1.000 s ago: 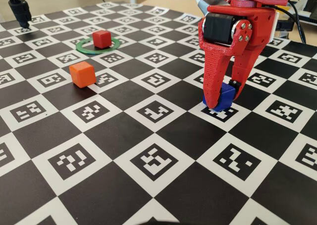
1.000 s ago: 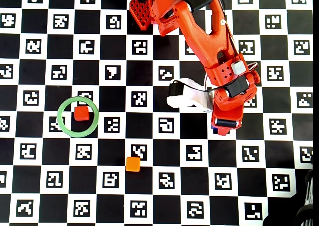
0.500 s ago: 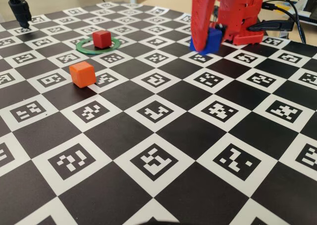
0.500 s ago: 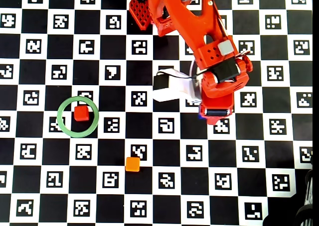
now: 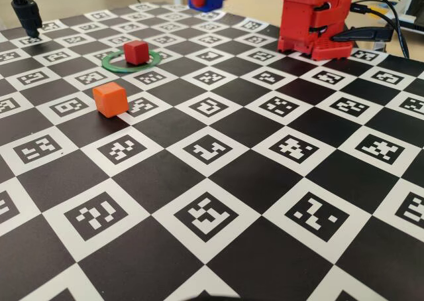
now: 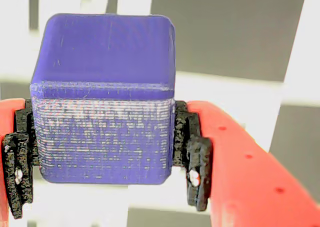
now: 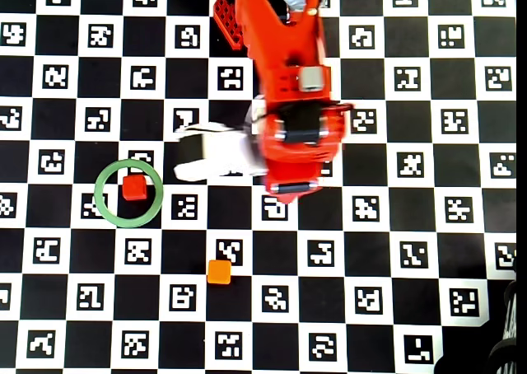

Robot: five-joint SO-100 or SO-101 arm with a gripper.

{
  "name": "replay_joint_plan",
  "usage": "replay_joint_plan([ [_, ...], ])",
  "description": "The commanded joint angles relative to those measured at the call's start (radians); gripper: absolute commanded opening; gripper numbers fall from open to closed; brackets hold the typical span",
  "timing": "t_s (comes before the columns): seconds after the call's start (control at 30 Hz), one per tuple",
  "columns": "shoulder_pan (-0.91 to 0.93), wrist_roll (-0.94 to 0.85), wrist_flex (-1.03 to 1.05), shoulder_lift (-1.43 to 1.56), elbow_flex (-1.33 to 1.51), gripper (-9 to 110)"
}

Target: Grab the red cube then put it in the green circle then put the blue cube on top and finally the orange cube on top

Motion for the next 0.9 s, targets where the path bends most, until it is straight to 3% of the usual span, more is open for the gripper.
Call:
replay_joint_plan([
  [0.0,0.141,-0.117,0.02,-0.032,-0.13,5],
  [0.43,0.454,-0.423,-0.002,-0.272,-0.37,6],
  [0.87,0.531,-0.574,-0.037,-0.385,-0.476,6],
])
